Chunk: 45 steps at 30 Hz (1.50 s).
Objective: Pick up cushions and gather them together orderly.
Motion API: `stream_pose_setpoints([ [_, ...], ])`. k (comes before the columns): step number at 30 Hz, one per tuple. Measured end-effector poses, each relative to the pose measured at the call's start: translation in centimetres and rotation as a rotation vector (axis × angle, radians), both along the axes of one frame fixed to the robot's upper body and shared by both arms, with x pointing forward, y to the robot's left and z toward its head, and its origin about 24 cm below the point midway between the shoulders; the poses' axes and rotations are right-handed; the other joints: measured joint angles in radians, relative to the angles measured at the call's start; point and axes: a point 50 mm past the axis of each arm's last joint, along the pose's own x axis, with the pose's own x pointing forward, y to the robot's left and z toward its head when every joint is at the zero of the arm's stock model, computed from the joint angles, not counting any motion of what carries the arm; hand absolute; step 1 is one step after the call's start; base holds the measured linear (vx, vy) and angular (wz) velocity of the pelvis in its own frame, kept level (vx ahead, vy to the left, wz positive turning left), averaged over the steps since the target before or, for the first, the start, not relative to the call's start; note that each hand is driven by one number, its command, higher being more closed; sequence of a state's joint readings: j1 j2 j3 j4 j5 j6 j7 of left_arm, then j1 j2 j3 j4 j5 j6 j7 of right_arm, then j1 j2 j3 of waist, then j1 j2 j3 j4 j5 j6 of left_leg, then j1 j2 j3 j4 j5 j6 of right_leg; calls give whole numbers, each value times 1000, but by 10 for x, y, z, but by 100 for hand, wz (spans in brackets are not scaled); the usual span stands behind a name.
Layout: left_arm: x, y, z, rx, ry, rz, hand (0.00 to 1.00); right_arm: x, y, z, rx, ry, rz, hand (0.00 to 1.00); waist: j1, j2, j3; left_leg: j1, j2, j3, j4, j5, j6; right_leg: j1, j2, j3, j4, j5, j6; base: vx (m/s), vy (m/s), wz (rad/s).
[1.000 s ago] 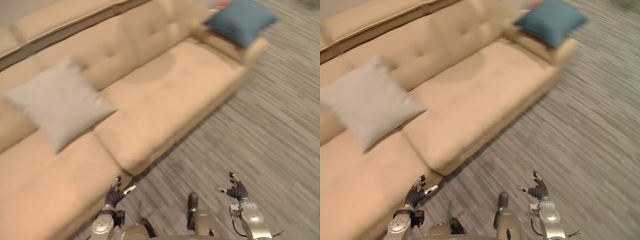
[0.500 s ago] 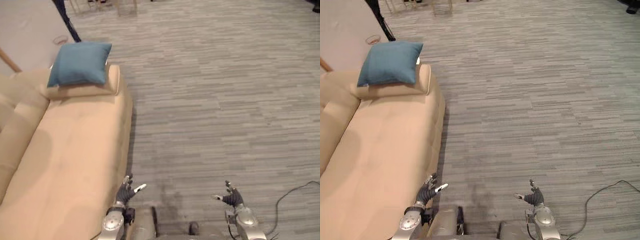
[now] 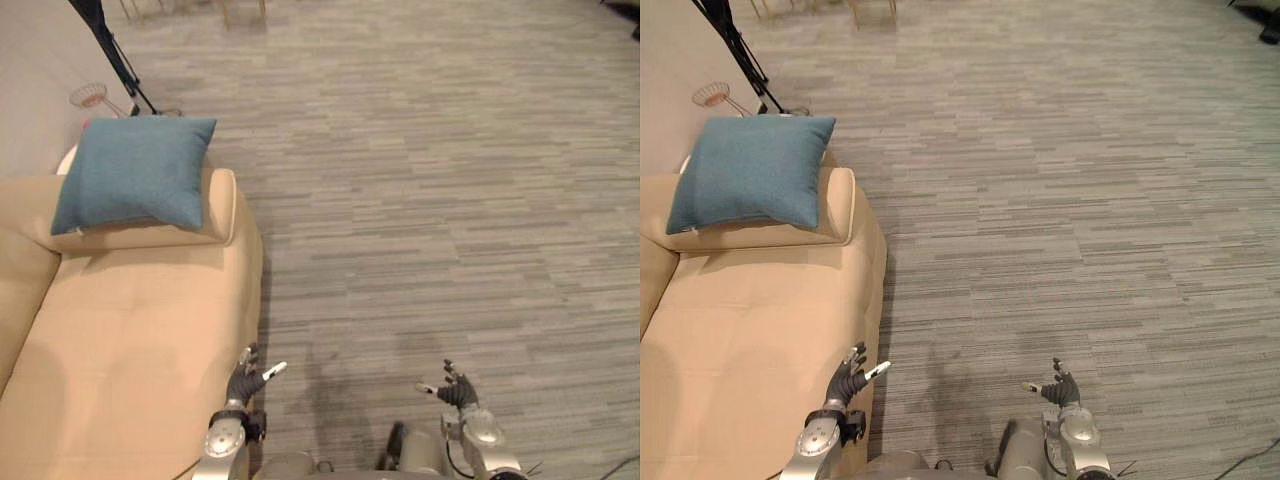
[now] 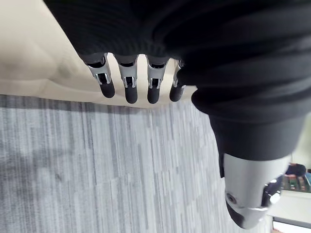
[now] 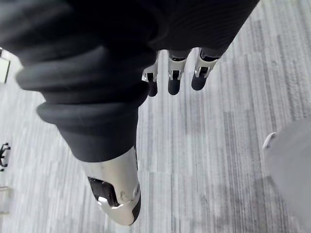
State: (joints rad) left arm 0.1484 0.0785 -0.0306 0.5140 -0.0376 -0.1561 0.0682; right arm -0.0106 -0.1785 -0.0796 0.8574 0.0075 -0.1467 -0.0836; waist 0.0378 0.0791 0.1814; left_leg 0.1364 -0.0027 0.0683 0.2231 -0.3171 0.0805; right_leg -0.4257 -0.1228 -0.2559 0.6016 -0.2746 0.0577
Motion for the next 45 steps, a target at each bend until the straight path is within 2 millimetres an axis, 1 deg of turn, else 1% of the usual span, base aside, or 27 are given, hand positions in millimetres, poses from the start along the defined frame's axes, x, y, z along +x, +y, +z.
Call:
stream_pose_setpoints([
  [1,0,0,0,0,1,0,0,0,0,0,-1,0,-1,0,-2,3,1,6,4,-3,0,-2,-4,-4,7,7,-35,15,1,616,-52,64],
  [3,-1,5,-2,18,12,4,0,-7,-2,-3,-2,19,-7,0,-23,-29,-12,71,15,-61,22,-37,-85,-15,58,153,-415,274,24,671,-147,73],
  [4,-1,9,-2,30,17,5,0,-11,-1,-5,0,29,-10,0,-23,-47,-19,86,14,-78,49,-58,-114,-15,56,175,-440,320,15,899,-294,91],
  [5,-4,6,-7,22,42,9,0,-19,-4,-8,-6,52,-16,0,-29,-38,-27,84,32,-110,158,-82,-137,-20,60,192,-358,443,-12,893,-306,74],
  [6,-2,-3,-9,-5,46,15,0,-17,-9,-5,-20,49,-17,0,-27,5,-30,11,78,-105,332,-24,-186,-12,80,144,-286,378,-41,731,-252,64],
  [7,-2,-6,-9,-16,47,21,0,-14,-9,-4,-22,39,-13,0,-25,11,-29,-46,89,-93,449,55,-192,1,81,134,-272,349,-46,677,-211,32],
  [8,-3,-13,-10,-38,48,28,0,-7,-7,0,-23,19,4,0,-13,20,-17,-141,139,-52,662,249,-200,73,89,118,-295,307,-59,539,-173,26],
  [9,-3,-15,-10,-45,50,28,0,-5,-5,1,-22,11,13,0,-11,28,-11,-175,174,-20,743,236,-184,115,98,109,-312,298,-65,640,-180,26],
  [10,-4,-16,-11,-49,56,27,0,1,-2,3,-9,-7,11,0,-1,25,-4,-242,244,76,882,170,-107,216,106,96,-367,293,-71,585,-132,24],
  [11,-5,-15,-11,-48,53,30,0,3,2,4,6,-26,2,0,12,8,6,-284,254,128,901,131,-92,299,95,94,-424,292,-73,646,-113,30],
  [13,-8,-12,-11,-44,51,43,0,7,2,8,9,-54,-1,0,33,-21,6,-373,225,182,790,86,-91,399,59,75,-509,272,-54,483,-35,28],
  [16,-11,-9,-11,-44,53,57,0,10,-8,11,-10,-62,-21,0,33,2,4,-460,187,225,423,91,-102,470,33,6,-556,223,-4,392,85,56],
  [17,-15,-9,-13,-46,63,61,0,1,-12,8,-18,-40,-33,0,33,15,-2,-454,167,277,202,151,-144,512,28,-38,-572,201,20,455,171,89],
  [18,-19,-5,-15,-43,79,65,0,-5,-14,4,-15,-15,-54,0,40,11,-3,-425,134,308,126,252,-22,555,19,-61,-574,172,43,561,213,91],
  [20,-23,3,-16,-31,88,78,0,-5,-8,2,2,-17,-53,0,52,-39,-20,-429,63,289,116,225,10,564,-31,-99,-563,154,63,470,167,84],
  [22,-27,1,-19,-46,104,97,0,-4,-11,2,-2,-13,-60,0,59,-40,-20,-444,40,248,188,154,44,568,-66,-120,-468,123,112,500,191,85],
  [24,-37,-1,-27,-53,156,99,0,-7,-12,1,-8,-5,-64,0,51,-42,-23,-350,-32,175,175,99,60,453,-180,-76,-12,121,184,470,232,94],
  [26,-39,6,-27,-31,168,94,0,-9,-9,-1,-14,6,-41,0,38,-52,-29,-256,-84,92,131,89,68,324,-195,7,361,106,147,475,140,126],
  [27,-38,6,-27,-26,166,91,0,-11,-8,-2,-13,11,-41,0,26,-51,-30,-203,-99,40,102,90,68,280,-177,15,422,77,100,572,77,142],
  [29,-33,9,-24,-15,150,85,0,-14,-8,-3,-11,17,-44,0,26,-54,-32,-147,-113,-16,81,90,67,226,-152,9,393,40,78,453,-1,112],
  [33,-6,1,-13,-15,80,39,0,-18,-8,-1,-4,-1,-63,0,18,-52,-34,-80,-113,-226,82,64,20,94,-19,139,-10,13,52,429,-111,159],
  [34,-3,0,-12,-17,68,33,0,-19,-8,-1,6,-6,-80,0,1,-53,-33,-82,-107,-261,97,49,-7,90,10,218,-113,40,65,479,-283,198],
  [35,1,0,-10,-14,57,31,0,-24,-7,-4,22,2,-111,0,-5,-68,-33,-71,-103,-279,112,23,-53,111,40,335,-282,140,67,322,-201,166],
  [37,0,-4,-12,-29,65,38,0,-37,-7,-9,39,34,-142,0,-3,-80,-30,-53,-81,-313,153,-30,-101,141,40,354,-314,294,54,401,-320,141],
  [40,-5,-10,-14,-51,72,45,0,-31,-9,-2,41,-24,-172,0,-4,-57,-43,-71,-6,-305,194,-14,-143,163,50,230,-247,223,-5,386,-321,122],
  [42,1,-14,-11,-63,54,38,0,-31,-8,-1,52,-35,-205,0,-2,-77,-31,-132,45,-195,263,1,-187,227,31,169,-288,219,-13,206,-191,119],
  [45,3,-19,-10,-86,50,37,0,-33,-18,1,48,-56,-282,0,-14,-78,-36,-185,179,138,202,36,-161,282,7,86,-351,219,-13,91,-113,102],
])
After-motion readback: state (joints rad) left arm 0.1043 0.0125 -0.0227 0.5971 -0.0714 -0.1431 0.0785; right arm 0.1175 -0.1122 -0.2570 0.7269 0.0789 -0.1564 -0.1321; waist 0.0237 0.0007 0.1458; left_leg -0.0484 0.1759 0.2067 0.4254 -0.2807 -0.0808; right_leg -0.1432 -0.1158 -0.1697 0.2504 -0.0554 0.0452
